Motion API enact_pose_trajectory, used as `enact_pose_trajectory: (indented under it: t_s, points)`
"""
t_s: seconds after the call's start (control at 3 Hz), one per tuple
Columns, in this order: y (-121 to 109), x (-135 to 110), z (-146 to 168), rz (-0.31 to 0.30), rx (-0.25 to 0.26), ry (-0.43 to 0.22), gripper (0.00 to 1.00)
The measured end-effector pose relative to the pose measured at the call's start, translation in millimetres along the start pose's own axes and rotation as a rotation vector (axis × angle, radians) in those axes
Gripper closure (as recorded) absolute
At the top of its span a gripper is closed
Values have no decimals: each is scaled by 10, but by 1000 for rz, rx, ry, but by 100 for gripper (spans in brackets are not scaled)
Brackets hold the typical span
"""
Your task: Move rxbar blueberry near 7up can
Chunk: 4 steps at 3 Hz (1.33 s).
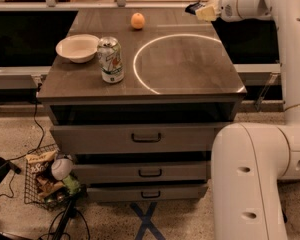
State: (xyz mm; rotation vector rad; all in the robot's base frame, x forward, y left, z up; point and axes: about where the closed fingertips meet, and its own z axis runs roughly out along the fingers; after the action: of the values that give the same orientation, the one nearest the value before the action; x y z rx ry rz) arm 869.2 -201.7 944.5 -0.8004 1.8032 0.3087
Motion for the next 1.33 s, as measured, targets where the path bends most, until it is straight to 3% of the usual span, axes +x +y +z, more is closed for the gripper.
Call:
enact_pose_trajectory:
  t_s: [0.67, 1.33]
  points:
    - [123, -392, -213, -72, 14, 27, 100]
    - [254, -621, -423, -110, 38, 86, 100]
